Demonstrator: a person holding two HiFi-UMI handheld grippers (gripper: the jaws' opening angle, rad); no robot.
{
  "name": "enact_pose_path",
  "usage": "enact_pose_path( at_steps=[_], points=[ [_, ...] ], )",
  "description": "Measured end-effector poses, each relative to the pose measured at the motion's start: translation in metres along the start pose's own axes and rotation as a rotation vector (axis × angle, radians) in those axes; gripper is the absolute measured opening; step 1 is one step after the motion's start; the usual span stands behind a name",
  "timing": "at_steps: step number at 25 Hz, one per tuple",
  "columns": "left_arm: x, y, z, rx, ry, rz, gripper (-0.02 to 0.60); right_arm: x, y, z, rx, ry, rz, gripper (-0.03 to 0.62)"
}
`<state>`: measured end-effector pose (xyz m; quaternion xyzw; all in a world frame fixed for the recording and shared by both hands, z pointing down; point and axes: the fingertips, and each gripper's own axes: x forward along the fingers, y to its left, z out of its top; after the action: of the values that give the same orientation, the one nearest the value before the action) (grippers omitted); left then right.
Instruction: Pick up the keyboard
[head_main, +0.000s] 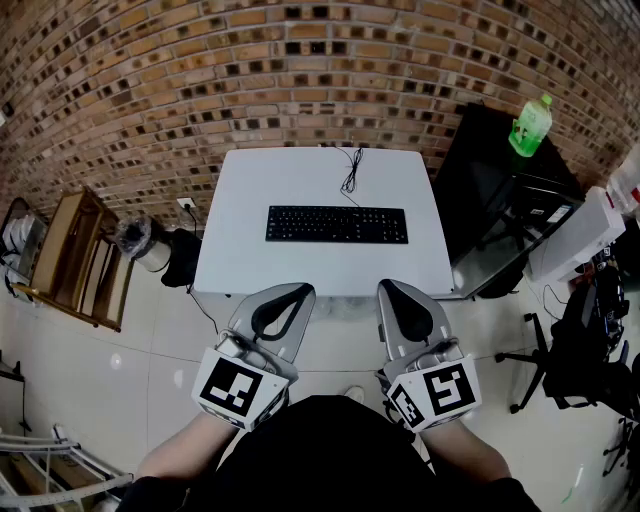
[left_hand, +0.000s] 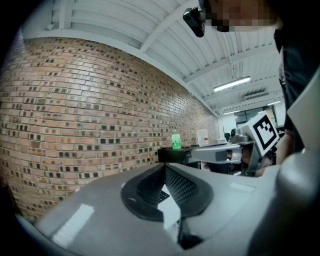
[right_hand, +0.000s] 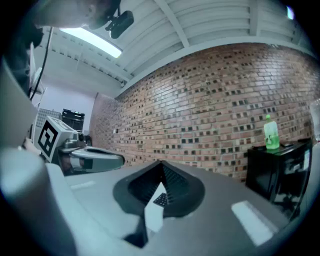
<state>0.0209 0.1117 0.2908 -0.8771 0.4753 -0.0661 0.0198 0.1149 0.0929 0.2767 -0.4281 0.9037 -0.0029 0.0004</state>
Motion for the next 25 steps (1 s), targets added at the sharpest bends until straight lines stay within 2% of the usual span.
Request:
enact_pose_path(
  at_steps=[6,10,14,17,25],
  points=[
    [0.015,-0.017,0.008,-0.026,-0.007,0.012,0.006,-0.007,-0.015,-0.001,0.001,0.0,0.023,0.002],
    [0.025,-0.026,0.002,-0.001,0.013,0.037,0.006,-0.014,-0.027,-0.004,0.0,-0.002,0.047,0.002],
    [0.037,-0.041,0.005,-0.027,0.011,0.053,0.006,-0.022,-0.04,-0.005,-0.002,-0.003,0.071,0.002],
    [0.043,-0.048,0.002,-0.019,0.02,0.074,0.006,-0.029,-0.048,-0.006,-0.005,-0.003,0.095,0.002],
    [0.053,-0.046,-0.009,-0.061,0.064,0.101,0.014,-0.031,-0.055,-0.008,0.003,-0.003,0.128,0.002]
  ],
)
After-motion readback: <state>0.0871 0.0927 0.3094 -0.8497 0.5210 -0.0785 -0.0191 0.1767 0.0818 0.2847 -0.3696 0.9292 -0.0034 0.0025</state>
